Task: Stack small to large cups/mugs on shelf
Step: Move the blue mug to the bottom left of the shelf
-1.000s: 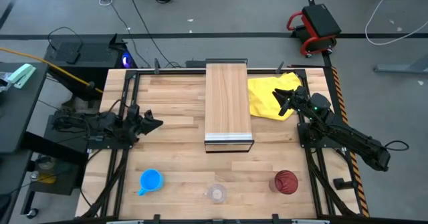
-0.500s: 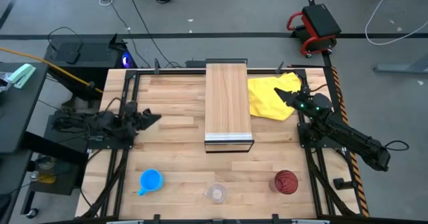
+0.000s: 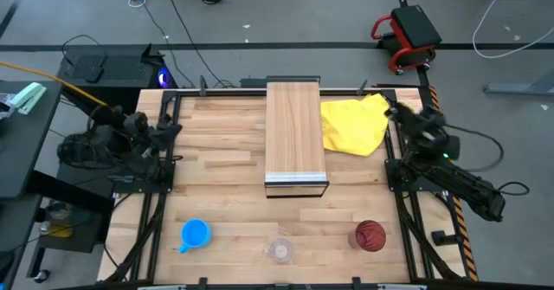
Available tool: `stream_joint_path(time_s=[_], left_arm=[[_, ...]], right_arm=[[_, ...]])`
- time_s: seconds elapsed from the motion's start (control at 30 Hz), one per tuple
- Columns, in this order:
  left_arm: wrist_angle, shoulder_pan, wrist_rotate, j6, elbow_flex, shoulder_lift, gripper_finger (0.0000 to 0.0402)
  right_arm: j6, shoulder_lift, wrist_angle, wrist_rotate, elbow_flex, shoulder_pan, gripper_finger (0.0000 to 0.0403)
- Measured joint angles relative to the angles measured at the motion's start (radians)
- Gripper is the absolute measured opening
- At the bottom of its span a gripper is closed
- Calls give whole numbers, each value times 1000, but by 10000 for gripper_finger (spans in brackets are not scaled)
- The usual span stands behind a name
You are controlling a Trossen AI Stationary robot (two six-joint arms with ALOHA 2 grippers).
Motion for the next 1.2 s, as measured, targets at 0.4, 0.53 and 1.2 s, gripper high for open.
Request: stream_joint_path(time_s=[0.4, 0.53, 1.2], left_arm=[[-985, -2, -61, -254, 581, 456, 12], [-1443, -11, -44, -513, 746, 626, 12], [-1696, -404, 427, -1125, 780, 990, 58]], right_arm=[[230, 0, 159, 11, 4, 0, 117], [310, 0, 135, -14, 38, 0, 117], [-35, 68, -1144, -497, 632, 0, 117]])
